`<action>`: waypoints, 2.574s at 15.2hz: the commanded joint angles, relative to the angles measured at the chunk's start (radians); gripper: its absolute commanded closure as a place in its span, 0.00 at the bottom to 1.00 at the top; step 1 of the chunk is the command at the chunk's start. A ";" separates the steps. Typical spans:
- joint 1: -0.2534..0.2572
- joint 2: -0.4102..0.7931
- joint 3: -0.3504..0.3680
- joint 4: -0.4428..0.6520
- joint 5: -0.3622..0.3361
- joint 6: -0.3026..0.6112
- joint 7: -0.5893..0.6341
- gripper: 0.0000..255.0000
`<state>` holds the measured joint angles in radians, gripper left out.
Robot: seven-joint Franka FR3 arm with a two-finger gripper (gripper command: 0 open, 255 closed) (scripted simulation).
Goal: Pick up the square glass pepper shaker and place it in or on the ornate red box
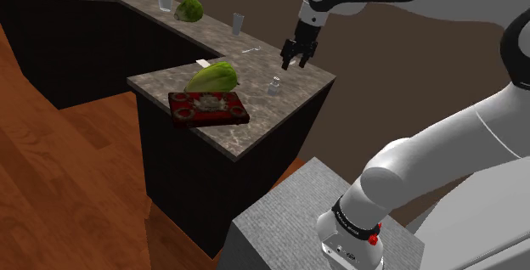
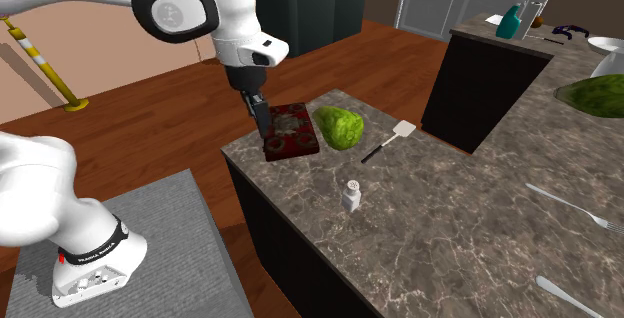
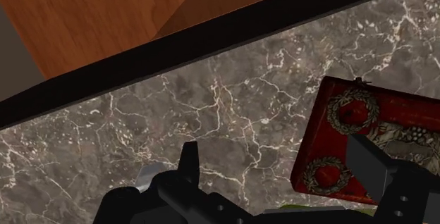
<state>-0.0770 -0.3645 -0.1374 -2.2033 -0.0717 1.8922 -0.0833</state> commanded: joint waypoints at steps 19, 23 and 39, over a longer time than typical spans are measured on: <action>-0.127 0.781 -0.118 0.641 0.175 0.076 -0.320 0.00; -0.136 0.822 -0.114 0.651 0.184 0.105 -0.330 0.00; -0.137 0.842 -0.110 0.619 0.191 0.156 -0.334 1.00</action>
<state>-0.2144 0.4777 -0.2478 -1.5839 0.1191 2.0482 -0.4174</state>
